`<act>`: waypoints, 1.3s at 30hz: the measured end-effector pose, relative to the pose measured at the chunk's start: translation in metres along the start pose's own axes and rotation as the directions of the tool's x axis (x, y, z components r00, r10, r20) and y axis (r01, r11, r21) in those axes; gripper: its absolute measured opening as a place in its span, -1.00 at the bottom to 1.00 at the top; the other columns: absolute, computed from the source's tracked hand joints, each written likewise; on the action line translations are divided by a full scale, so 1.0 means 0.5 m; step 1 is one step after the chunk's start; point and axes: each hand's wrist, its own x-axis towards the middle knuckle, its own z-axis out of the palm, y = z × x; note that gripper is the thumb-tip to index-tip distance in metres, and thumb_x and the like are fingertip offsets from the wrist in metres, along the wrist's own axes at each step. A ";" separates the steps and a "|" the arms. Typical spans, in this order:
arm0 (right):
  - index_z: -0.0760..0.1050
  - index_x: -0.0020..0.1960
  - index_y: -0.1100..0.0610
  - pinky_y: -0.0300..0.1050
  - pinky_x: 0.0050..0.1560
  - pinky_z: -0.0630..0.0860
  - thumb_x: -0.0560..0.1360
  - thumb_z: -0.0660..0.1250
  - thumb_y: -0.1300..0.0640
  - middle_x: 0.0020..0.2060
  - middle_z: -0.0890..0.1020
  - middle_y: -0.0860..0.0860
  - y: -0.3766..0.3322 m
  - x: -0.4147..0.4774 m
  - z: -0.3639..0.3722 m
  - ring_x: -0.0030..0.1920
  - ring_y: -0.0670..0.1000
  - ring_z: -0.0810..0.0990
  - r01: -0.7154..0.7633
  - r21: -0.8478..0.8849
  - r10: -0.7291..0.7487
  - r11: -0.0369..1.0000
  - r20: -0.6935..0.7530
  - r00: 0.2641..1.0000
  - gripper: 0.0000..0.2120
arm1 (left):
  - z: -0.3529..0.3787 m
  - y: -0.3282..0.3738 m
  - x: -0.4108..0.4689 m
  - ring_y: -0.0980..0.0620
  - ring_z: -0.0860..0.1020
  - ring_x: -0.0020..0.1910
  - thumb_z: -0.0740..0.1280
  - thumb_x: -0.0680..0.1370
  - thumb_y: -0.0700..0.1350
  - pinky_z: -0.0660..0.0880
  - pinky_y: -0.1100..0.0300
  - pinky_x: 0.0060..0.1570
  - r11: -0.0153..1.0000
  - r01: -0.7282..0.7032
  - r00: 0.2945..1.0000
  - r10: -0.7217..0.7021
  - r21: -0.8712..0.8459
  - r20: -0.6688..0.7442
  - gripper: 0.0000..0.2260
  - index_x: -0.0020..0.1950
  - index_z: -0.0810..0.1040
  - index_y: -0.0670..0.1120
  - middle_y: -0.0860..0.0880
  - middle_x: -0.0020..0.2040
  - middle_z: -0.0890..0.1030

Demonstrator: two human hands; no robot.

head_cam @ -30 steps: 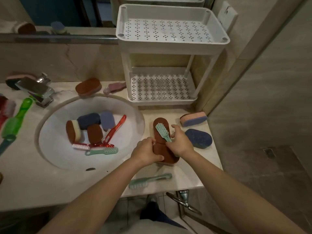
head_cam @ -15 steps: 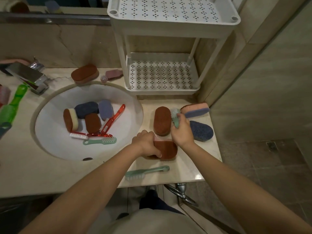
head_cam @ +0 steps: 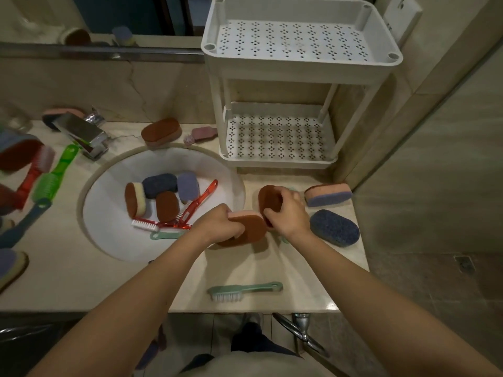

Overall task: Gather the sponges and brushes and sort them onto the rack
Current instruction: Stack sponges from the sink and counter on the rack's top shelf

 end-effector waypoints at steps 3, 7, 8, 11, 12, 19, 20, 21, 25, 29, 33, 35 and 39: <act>0.26 0.44 -0.04 0.06 0.27 0.42 0.40 0.42 -0.03 0.33 0.33 0.07 -0.005 0.009 0.014 0.32 0.14 0.35 0.011 -0.065 -0.008 0.998 0.047 0.999 -0.34 | -0.005 -0.017 -0.002 0.04 0.52 -0.08 0.38 0.41 -0.01 0.49 0.18 -0.19 0.998 0.021 0.996 -0.026 -0.061 -0.085 -0.64 0.13 0.37 -0.03 -0.01 -0.05 0.51; 0.22 0.45 -0.08 0.08 0.24 0.44 0.37 0.45 -0.07 0.36 0.27 0.07 -0.012 0.016 0.023 0.35 0.15 0.32 0.003 -0.161 0.009 0.987 0.073 0.997 -0.28 | -0.008 -0.029 -0.001 0.04 0.56 -0.15 0.38 0.40 0.01 0.45 0.21 -0.32 0.990 0.026 0.986 -0.048 -0.137 -0.159 -0.69 0.06 0.44 -0.09 -0.04 -0.12 0.55; 0.21 0.46 -0.08 0.08 0.24 0.44 0.36 0.46 -0.08 0.37 0.26 0.08 -0.013 0.016 0.025 0.36 0.15 0.31 0.001 -0.183 0.015 0.983 0.085 0.996 -0.25 | -0.008 -0.031 -0.001 0.05 0.56 -0.16 0.38 0.41 0.01 0.45 0.22 -0.33 0.987 0.028 0.983 -0.055 -0.156 -0.176 -0.72 0.03 0.44 -0.08 -0.04 -0.13 0.55; 0.16 0.49 -0.06 0.08 0.24 0.44 0.34 0.47 -0.08 0.39 0.26 0.09 -0.016 0.017 0.032 0.35 0.16 0.32 0.000 -0.230 0.025 0.973 0.103 0.994 -0.19 | -0.009 -0.036 -0.001 0.01 0.58 -0.09 0.36 0.47 0.04 0.51 0.17 -0.24 0.973 0.020 0.976 -0.070 -0.231 -0.208 -0.62 0.18 0.37 -0.09 -0.05 -0.04 0.55; 0.16 0.49 -0.06 0.08 0.23 0.45 0.34 0.48 -0.07 0.38 0.28 0.09 -0.018 0.017 0.033 0.34 0.16 0.33 0.001 -0.234 0.024 0.972 0.103 0.994 -0.18 | -0.009 -0.037 -0.001 -0.03 0.58 -0.01 0.36 0.49 0.05 0.54 0.13 -0.15 0.966 0.008 0.976 -0.064 -0.259 -0.210 -0.53 0.31 0.30 -0.08 -0.06 0.07 0.55; 0.24 0.48 -0.06 0.08 0.29 0.42 0.36 0.35 -0.26 0.32 0.39 0.07 -0.066 0.010 0.006 0.32 0.12 0.40 -0.059 0.092 0.064 0.994 -0.052 0.997 -0.25 | -0.033 -0.012 -0.022 -0.13 0.44 0.28 0.26 0.60 -0.02 0.50 -0.14 0.18 0.914 -0.238 0.923 0.108 -0.328 -0.369 -0.44 0.52 0.05 0.11 -0.08 0.42 0.33; 0.25 0.46 -0.07 0.06 0.28 0.43 0.36 0.34 -0.26 0.32 0.40 0.06 -0.078 0.006 0.000 0.32 0.11 0.41 -0.050 0.129 0.062 0.990 -0.088 0.994 -0.26 | -0.040 -0.004 -0.023 -0.12 0.43 0.29 0.24 0.61 -0.02 0.49 -0.16 0.19 0.904 -0.262 0.916 0.123 -0.337 -0.381 -0.46 0.52 0.06 0.11 -0.08 0.42 0.33; 0.26 0.45 -0.07 0.06 0.27 0.43 0.35 0.34 -0.26 0.30 0.40 0.05 -0.090 0.002 -0.007 0.31 0.10 0.41 -0.039 0.162 0.059 0.986 -0.121 0.991 -0.27 | -0.047 0.005 -0.026 -0.11 0.43 0.29 0.23 0.62 -0.03 0.48 -0.16 0.20 0.893 -0.292 0.907 0.145 -0.343 -0.395 -0.47 0.53 0.07 0.12 -0.08 0.42 0.32; 0.27 0.44 -0.07 -0.01 0.21 0.44 0.31 0.39 -0.17 0.29 0.38 0.03 -0.136 -0.015 -0.041 0.29 0.08 0.42 0.002 0.271 0.061 0.963 -0.224 0.973 -0.26 | -0.075 0.043 -0.040 -0.08 0.44 0.26 0.19 0.62 -0.02 0.50 -0.14 0.18 0.839 -0.451 0.832 0.271 -0.305 -0.484 -0.54 0.51 0.15 0.11 -0.07 0.39 0.33; 0.26 0.43 -0.09 -0.04 0.18 0.48 0.26 0.39 -0.14 0.28 0.35 -0.02 -0.177 -0.036 -0.090 0.24 0.03 0.46 0.041 0.306 0.062 0.951 -0.321 0.945 -0.23 | -0.113 0.079 -0.063 -0.08 0.47 0.23 0.18 0.62 0.00 0.54 -0.16 0.11 0.780 -0.545 0.778 0.332 -0.309 -0.534 -0.57 0.48 0.20 0.16 -0.07 0.38 0.33; 0.27 0.41 -0.12 -0.13 0.15 0.44 0.25 0.37 -0.23 0.30 0.32 -0.07 -0.218 -0.053 -0.141 0.24 -0.03 0.42 0.105 0.288 0.030 0.952 -0.427 0.904 -0.24 | -0.147 0.111 -0.087 -0.08 0.44 0.26 0.20 0.62 0.01 0.49 -0.16 0.18 0.706 -0.632 0.728 0.401 -0.319 -0.556 -0.58 0.47 0.22 0.20 -0.07 0.37 0.32; 0.30 0.39 -0.11 -0.14 0.19 0.42 0.26 0.38 -0.22 0.29 0.32 -0.08 -0.241 -0.061 -0.164 0.27 -0.03 0.40 0.142 0.289 0.016 0.947 -0.484 0.875 -0.27 | -0.164 0.127 -0.100 -0.02 0.42 0.28 0.23 0.60 -0.01 0.43 -0.06 0.28 0.669 -0.667 0.707 0.431 -0.327 -0.561 -0.56 0.47 0.23 0.19 -0.06 0.38 0.32; 0.36 0.33 -0.14 -0.19 0.07 0.37 0.21 0.34 -0.25 0.25 0.34 -0.11 -0.282 -0.082 -0.211 0.23 -0.08 0.39 0.202 0.316 0.024 0.927 -0.588 0.808 -0.30 | -0.194 0.154 -0.129 0.32 0.40 0.20 0.39 0.47 -0.04 0.49 0.26 0.13 0.593 -0.744 0.653 0.542 -0.310 -0.529 -0.35 0.48 0.17 0.22 0.05 0.36 0.27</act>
